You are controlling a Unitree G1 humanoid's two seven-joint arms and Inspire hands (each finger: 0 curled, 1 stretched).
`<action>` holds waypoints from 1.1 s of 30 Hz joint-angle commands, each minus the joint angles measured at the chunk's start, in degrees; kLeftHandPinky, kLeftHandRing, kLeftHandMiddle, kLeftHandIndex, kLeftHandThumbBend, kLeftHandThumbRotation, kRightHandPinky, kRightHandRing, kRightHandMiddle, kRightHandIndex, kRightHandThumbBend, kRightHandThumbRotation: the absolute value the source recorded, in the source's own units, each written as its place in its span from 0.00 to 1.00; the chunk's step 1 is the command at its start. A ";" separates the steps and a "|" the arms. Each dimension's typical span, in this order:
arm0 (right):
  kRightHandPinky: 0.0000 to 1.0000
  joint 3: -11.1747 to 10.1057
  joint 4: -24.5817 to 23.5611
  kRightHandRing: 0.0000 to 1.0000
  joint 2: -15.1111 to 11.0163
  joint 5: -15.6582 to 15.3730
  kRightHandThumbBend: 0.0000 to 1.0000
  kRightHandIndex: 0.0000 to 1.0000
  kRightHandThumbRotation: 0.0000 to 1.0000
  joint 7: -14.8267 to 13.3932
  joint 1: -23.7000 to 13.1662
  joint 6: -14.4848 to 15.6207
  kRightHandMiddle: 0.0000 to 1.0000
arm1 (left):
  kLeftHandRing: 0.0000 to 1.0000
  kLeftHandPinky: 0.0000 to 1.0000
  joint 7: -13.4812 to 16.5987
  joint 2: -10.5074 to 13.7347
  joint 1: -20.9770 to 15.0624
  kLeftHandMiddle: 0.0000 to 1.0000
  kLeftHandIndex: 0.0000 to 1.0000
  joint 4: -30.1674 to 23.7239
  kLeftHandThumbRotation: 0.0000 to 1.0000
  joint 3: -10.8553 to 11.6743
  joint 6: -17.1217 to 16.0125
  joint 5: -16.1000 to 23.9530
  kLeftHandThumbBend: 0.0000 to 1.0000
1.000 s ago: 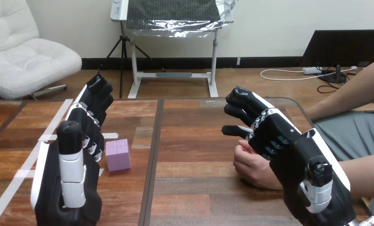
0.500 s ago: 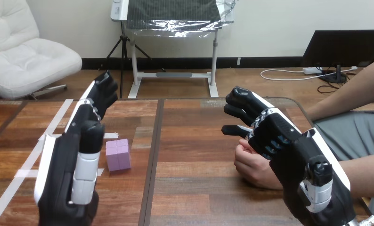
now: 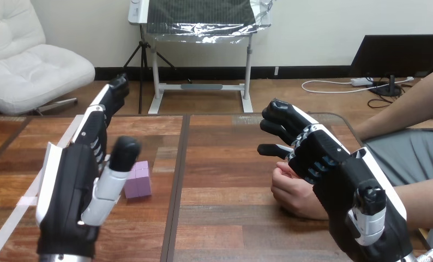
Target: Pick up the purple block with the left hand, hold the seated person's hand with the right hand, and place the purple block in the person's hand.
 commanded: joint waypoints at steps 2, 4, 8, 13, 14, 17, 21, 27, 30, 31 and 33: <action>0.81 -0.92 -0.80 0.92 0.10 0.39 1.00 0.90 1.00 0.01 -4.13 -0.17 0.91 | 0.91 0.84 0.19 2.05 -5.13 0.91 0.88 3.10 0.92 2.15 -0.90 3.00 0.79; 0.81 -0.92 -0.55 0.92 0.13 0.49 1.00 0.90 1.00 0.16 -4.32 -0.33 0.92 | 0.91 0.83 0.24 2.46 -5.73 0.91 0.88 3.82 0.92 2.54 -0.90 3.90 0.78; 0.81 -0.99 -0.19 0.92 0.13 0.46 1.00 0.90 1.00 0.29 -4.57 -0.43 0.92 | 0.90 0.80 0.21 3.77 -7.63 0.91 0.88 6.26 0.93 3.49 -1.37 5.21 0.78; 0.80 -1.07 0.26 0.92 0.12 0.41 1.00 0.90 1.00 0.42 -5.01 -0.52 0.92 | 0.88 0.75 -0.04 5.27 -9.76 0.90 0.87 9.27 0.91 4.42 -2.03 6.00 0.74; 0.80 -1.10 0.37 0.92 0.15 0.33 1.00 0.90 1.00 0.41 -5.09 -0.66 0.92 | 0.88 0.74 -0.04 5.68 -10.23 0.89 0.87 9.77 0.91 4.64 -1.65 6.52 0.73; 0.80 -1.13 0.66 0.91 0.20 0.27 1.00 0.90 1.00 0.43 -5.38 -0.80 0.91 | 0.87 0.72 0.18 6.50 -11.45 0.89 0.87 11.17 0.90 5.04 -1.14 7.52 0.73; 0.80 -1.17 0.72 0.91 0.10 0.37 1.00 0.90 1.00 0.49 -5.63 -0.62 0.91 | 0.84 0.69 0.26 7.52 -13.34 0.87 0.86 13.37 0.88 5.56 -0.59 8.52 0.72; 0.80 -1.31 0.99 0.91 0.14 0.13 1.00 0.90 1.00 0.40 -5.91 -0.86 0.91 | 0.85 0.68 -0.86 9.83 -16.18 0.89 0.88 16.38 0.84 5.94 0.88 9.60 0.67; 0.80 -1.34 1.11 0.91 0.18 0.22 1.00 0.90 1.00 0.41 -6.01 -0.82 0.91 | 0.86 0.69 -1.14 10.73 -17.61 0.89 0.89 18.29 0.83 6.03 1.11 9.82 0.67; 0.80 -1.35 1.16 0.91 0.19 0.24 1.00 0.90 1.00 0.41 -6.05 -0.80 0.91 | 0.86 0.70 -1.16 10.93 -17.93 0.89 0.89 18.77 0.83 6.04 1.12 9.86 0.67; 0.80 -1.37 1.05 0.91 0.18 0.22 1.00 0.90 1.00 0.32 -6.05 -0.61 0.91 | 0.87 0.71 -1.33 11.57 -19.13 0.90 0.90 20.41 0.81 6.03 1.27 9.96 0.67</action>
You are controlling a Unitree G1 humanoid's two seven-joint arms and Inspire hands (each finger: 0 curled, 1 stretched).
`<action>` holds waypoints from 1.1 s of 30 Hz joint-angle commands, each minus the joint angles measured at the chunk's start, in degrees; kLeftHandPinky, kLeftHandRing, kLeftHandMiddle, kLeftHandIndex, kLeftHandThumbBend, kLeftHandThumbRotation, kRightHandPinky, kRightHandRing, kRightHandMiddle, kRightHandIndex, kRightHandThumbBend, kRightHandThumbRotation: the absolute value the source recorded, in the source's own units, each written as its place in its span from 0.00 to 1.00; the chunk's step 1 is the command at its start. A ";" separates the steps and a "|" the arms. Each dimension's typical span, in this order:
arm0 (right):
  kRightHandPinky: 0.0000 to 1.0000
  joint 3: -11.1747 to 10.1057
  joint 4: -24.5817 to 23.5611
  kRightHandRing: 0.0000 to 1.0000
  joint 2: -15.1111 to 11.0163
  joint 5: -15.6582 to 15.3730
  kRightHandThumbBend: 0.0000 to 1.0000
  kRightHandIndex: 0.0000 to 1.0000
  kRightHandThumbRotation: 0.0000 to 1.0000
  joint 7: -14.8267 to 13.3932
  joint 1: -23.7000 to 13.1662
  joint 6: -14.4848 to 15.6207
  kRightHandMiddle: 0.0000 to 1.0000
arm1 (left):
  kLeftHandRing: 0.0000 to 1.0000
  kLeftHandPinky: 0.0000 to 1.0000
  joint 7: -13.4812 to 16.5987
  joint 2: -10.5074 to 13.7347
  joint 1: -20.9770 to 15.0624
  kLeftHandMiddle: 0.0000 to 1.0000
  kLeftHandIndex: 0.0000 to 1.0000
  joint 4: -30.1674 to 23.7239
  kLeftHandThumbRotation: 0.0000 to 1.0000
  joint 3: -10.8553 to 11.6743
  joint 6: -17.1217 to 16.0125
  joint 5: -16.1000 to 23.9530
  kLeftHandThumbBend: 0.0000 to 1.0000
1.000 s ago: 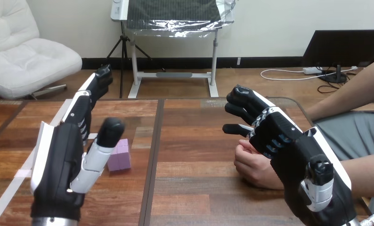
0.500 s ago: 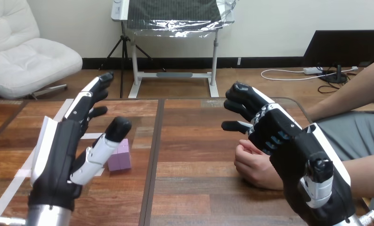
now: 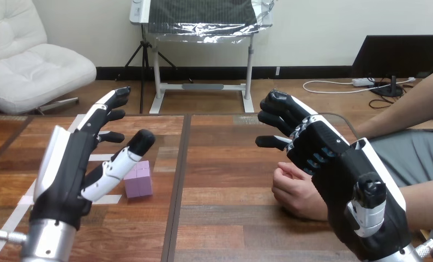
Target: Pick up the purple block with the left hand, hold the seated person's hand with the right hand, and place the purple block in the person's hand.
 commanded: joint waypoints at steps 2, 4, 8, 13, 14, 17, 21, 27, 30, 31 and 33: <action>0.79 -1.14 0.40 0.91 0.16 0.20 1.00 0.89 1.00 0.00 -3.47 -0.49 0.91 | 0.87 0.71 -0.48 3.18 -7.02 0.90 0.90 4.84 0.81 0.63 0.93 1.37 0.67; 0.79 -1.18 0.46 0.90 0.20 0.17 1.00 0.89 1.00 0.01 -3.53 -0.57 0.90 | 0.87 0.72 -0.36 3.81 -7.95 0.90 0.90 5.88 0.80 0.44 1.54 2.22 0.67; 0.79 -1.28 0.68 0.90 0.16 0.37 1.00 0.89 1.00 0.26 -3.69 -0.71 0.90 | 0.87 0.72 -0.06 4.83 -9.72 0.90 0.90 8.09 0.80 0.08 2.34 3.81 0.66; 0.79 -1.49 1.16 0.91 0.17 0.85 1.00 0.89 1.00 0.82 -3.90 -1.08 0.91 | 0.86 0.72 0.34 5.85 -11.97 0.89 0.90 11.02 0.79 -0.51 3.01 5.64 0.65; 0.79 -1.55 1.26 0.91 0.20 0.92 1.00 0.89 1.00 0.91 -3.92 -1.12 0.91 | 0.86 0.72 0.45 6.05 -12.37 0.89 0.90 11.58 0.79 -0.64 3.07 6.10 0.65; 0.79 -1.72 1.23 0.91 0.24 0.99 1.00 0.89 1.00 1.06 -3.93 -0.98 0.91 | 0.86 0.71 0.68 6.51 -13.65 0.89 0.89 13.35 0.79 -1.04 3.54 7.36 0.65; 0.79 -1.93 1.18 0.91 0.22 1.00 1.00 0.89 1.00 1.20 -3.99 -0.87 0.91 | 0.85 0.70 1.11 7.05 -15.18 0.89 0.89 15.48 0.79 -1.62 3.94 8.87 0.66; 0.78 -2.11 0.95 0.90 0.27 0.86 1.00 0.89 1.00 0.98 -3.90 -0.88 0.90 | 0.85 0.70 1.58 7.65 -17.72 0.89 0.88 19.58 0.78 -2.51 4.07 10.48 0.65; 0.78 -2.17 0.82 0.90 0.28 0.79 1.00 0.89 1.00 0.88 -3.82 -0.90 0.90 | 0.85 0.71 1.99 7.77 -18.95 0.89 0.88 21.64 0.76 -2.89 3.75 10.98 0.65; 0.78 -2.22 0.83 0.90 0.25 0.83 1.00 0.89 1.00 0.92 -3.79 -0.91 0.90 | 0.85 0.72 2.06 7.83 -19.48 0.89 0.88 22.50 0.76 -3.07 3.76 11.13 0.65; 0.78 -2.28 0.90 0.90 0.20 0.91 1.00 0.89 1.00 0.99 -3.79 -0.92 0.90 | 0.86 0.75 2.17 7.89 -20.08 0.89 0.88 23.50 0.75 -3.28 3.73 11.30 0.64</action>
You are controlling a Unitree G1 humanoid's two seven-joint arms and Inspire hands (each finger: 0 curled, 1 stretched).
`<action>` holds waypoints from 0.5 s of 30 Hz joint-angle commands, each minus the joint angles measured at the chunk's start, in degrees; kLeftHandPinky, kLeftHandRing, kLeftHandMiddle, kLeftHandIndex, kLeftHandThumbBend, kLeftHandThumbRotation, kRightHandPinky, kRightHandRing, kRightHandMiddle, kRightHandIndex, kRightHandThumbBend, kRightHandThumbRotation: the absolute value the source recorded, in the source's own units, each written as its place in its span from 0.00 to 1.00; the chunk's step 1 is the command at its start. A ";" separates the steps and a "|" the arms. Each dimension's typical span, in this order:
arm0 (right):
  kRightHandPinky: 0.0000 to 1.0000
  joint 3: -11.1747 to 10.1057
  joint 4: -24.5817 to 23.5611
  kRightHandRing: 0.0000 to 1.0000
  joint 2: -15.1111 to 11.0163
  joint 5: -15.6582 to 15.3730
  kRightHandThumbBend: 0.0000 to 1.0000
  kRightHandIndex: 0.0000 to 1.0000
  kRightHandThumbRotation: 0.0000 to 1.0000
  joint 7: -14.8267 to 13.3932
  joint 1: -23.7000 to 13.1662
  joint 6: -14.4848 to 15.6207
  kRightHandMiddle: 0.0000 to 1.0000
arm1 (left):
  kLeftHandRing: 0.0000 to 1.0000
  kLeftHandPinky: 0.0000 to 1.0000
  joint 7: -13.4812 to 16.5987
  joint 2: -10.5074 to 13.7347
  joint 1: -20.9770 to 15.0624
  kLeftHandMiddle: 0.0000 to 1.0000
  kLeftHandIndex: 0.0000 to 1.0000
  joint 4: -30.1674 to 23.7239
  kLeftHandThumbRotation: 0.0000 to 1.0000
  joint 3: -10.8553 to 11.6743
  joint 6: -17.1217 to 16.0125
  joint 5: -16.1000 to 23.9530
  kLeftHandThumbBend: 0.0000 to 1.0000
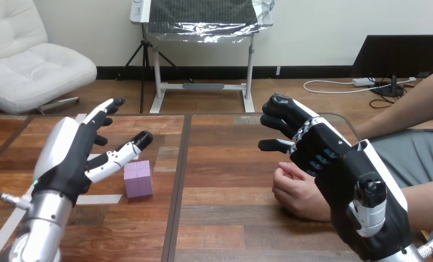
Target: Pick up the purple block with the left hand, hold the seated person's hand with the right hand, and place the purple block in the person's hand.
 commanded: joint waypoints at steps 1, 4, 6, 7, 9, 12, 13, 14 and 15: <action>0.78 -1.18 -0.55 0.90 0.12 0.88 1.00 0.89 1.00 0.06 -3.51 -0.82 0.90 | 0.86 0.76 1.24 1.62 -6.15 0.89 0.88 3.47 0.74 -1.56 -0.42 1.21 0.64; 0.78 -1.23 -0.65 0.91 -0.04 1.02 1.00 0.89 1.00 0.19 -3.47 -0.71 0.90 | 0.87 0.83 1.74 1.68 -7.19 0.89 0.88 5.28 0.72 -2.05 -0.59 1.73 0.64; 0.78 -1.27 -0.66 0.91 -0.10 1.04 1.00 0.89 1.00 0.24 -3.45 -0.72 0.90 | 0.87 0.87 2.05 1.69 -7.72 0.89 0.88 6.24 0.72 -2.32 -0.68 1.95 0.63; 0.78 -1.28 -0.72 0.91 -0.11 0.96 1.00 0.89 1.00 0.19 -3.44 -0.72 0.90 | 0.87 0.89 2.18 1.69 -8.13 0.89 0.88 6.88 0.71 -2.56 -0.52 2.19 0.63; 0.78 -1.31 -0.77 0.91 -0.12 0.87 1.00 0.89 1.00 0.14 -3.45 -0.70 0.90 | 0.88 0.92 2.35 1.71 -8.61 0.89 0.88 7.64 0.72 -2.84 -0.39 2.45 0.63; 0.78 -1.32 -0.88 0.91 -0.09 0.74 1.00 0.89 1.00 0.06 -3.42 -0.73 0.90 | 0.89 0.97 2.34 1.73 -9.48 0.90 0.88 8.97 0.72 -3.33 0.05 2.77 0.63; 0.78 -1.35 -0.90 0.91 -0.10 0.67 1.00 0.89 1.00 0.03 -3.38 -0.75 0.90 | 0.89 0.97 2.26 1.76 -9.88 0.90 0.88 9.58 0.72 -3.59 0.24 2.93 0.63; 0.78 -1.37 -0.90 0.91 -0.10 0.64 1.00 0.89 1.00 0.01 -3.36 -0.76 0.90 | 0.90 0.98 2.23 1.80 -10.13 0.91 0.88 9.98 0.72 -3.78 0.33 3.02 0.63; 0.78 -1.39 -0.91 0.91 -0.10 0.61 1.00 0.89 1.00 0.01 -3.34 -0.77 0.90 | 0.90 0.98 2.24 1.84 -10.32 0.91 0.89 10.29 0.72 -3.92 0.37 3.07 0.63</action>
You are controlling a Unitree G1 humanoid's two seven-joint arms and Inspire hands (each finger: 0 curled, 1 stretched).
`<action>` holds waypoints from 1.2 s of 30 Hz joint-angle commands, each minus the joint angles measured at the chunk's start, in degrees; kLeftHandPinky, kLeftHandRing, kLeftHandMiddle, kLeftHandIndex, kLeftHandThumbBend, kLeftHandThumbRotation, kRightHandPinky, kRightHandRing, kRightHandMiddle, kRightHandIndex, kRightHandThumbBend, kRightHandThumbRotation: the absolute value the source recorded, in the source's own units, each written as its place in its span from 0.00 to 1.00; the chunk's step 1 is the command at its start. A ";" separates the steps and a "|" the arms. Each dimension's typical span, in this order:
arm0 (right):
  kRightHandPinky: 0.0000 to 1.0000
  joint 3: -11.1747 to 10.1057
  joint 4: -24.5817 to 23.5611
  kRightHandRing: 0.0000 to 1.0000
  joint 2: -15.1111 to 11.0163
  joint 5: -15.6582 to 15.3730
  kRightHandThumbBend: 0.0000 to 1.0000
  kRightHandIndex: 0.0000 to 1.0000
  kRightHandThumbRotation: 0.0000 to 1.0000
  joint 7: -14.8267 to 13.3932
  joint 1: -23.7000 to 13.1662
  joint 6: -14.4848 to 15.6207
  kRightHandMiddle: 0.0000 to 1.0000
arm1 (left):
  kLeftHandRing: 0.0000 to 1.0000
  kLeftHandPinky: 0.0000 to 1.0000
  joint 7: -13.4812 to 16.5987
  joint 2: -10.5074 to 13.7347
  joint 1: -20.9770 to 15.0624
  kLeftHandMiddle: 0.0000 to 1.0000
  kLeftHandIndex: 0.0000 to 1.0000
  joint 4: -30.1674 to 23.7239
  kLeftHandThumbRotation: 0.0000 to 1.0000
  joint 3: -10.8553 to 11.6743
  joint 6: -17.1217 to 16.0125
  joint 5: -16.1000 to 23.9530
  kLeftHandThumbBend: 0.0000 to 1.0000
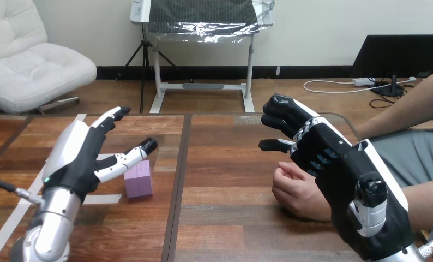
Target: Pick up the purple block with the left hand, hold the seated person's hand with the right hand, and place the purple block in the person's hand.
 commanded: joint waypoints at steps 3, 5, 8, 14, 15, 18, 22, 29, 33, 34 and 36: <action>0.78 -1.20 -1.04 0.91 -0.09 0.55 1.00 0.89 1.00 -0.03 -3.25 -0.73 0.90 | 0.91 0.99 0.81 1.70 -6.44 0.92 0.89 3.10 0.73 -1.64 0.49 1.05 0.62; 0.78 -1.19 -1.20 0.91 -0.12 0.65 1.00 0.89 1.00 -0.03 -3.12 -0.57 0.90 | 0.91 1.00 1.17 1.82 -7.07 0.92 0.89 4.25 0.73 -2.16 0.42 1.74 0.61; 0.78 -1.18 -1.26 0.91 -0.10 0.67 1.00 0.88 1.00 -0.03 -3.04 -0.59 0.90 | 0.91 1.00 1.74 1.98 -7.66 0.92 0.89 5.39 0.73 -2.72 0.16 2.41 0.61; 0.78 -1.14 -1.21 0.90 0.02 0.54 1.00 0.88 1.00 -0.04 -2.96 -0.89 0.90 | 0.91 0.99 2.66 2.11 -9.17 0.92 0.88 8.05 0.73 -4.02 0.26 3.70 0.62; 0.78 -1.14 -1.22 0.90 0.03 0.51 1.00 0.88 1.00 -0.07 -2.93 -0.92 0.90 | 0.91 0.99 2.73 2.11 -9.39 0.92 0.88 8.42 0.73 -4.18 0.23 3.85 0.62; 0.77 -1.14 -1.25 0.90 0.02 0.49 1.00 0.88 1.00 -0.05 -2.89 -0.94 0.90 | 0.92 1.00 3.01 2.25 -10.20 0.92 0.88 9.78 0.72 -4.92 0.36 4.67 0.62; 0.77 -1.12 -1.13 0.90 0.08 0.46 1.00 0.88 1.00 0.01 -2.93 -1.21 0.90 | 0.93 1.00 3.58 2.43 -11.28 0.92 0.87 11.95 0.73 -5.83 0.17 5.38 0.63; 0.77 -1.06 -1.24 0.90 0.29 0.08 1.00 0.88 1.00 -0.23 -2.73 -1.47 0.90 | 0.96 1.00 4.79 2.64 -13.08 0.92 0.87 14.98 0.73 -7.73 0.55 7.34 0.64; 0.77 -1.09 -1.32 0.89 0.35 -0.04 1.00 0.88 1.00 -0.35 -2.59 -1.50 0.89 | 0.97 1.00 5.24 2.71 -14.00 0.92 0.87 16.45 0.73 -8.61 0.73 7.94 0.65; 0.76 -1.09 -1.30 0.89 0.36 -0.02 1.00 0.88 1.00 -0.33 -2.59 -1.54 0.89 | 0.97 1.00 5.33 2.74 -14.17 0.92 0.87 16.73 0.73 -8.78 0.74 8.03 0.65; 0.76 -1.11 -1.51 0.89 0.29 -0.06 1.00 0.88 1.00 -0.38 -2.45 -1.39 0.89 | 0.97 1.00 5.18 2.72 -14.64 0.92 0.87 17.46 0.73 -9.09 0.88 8.15 0.65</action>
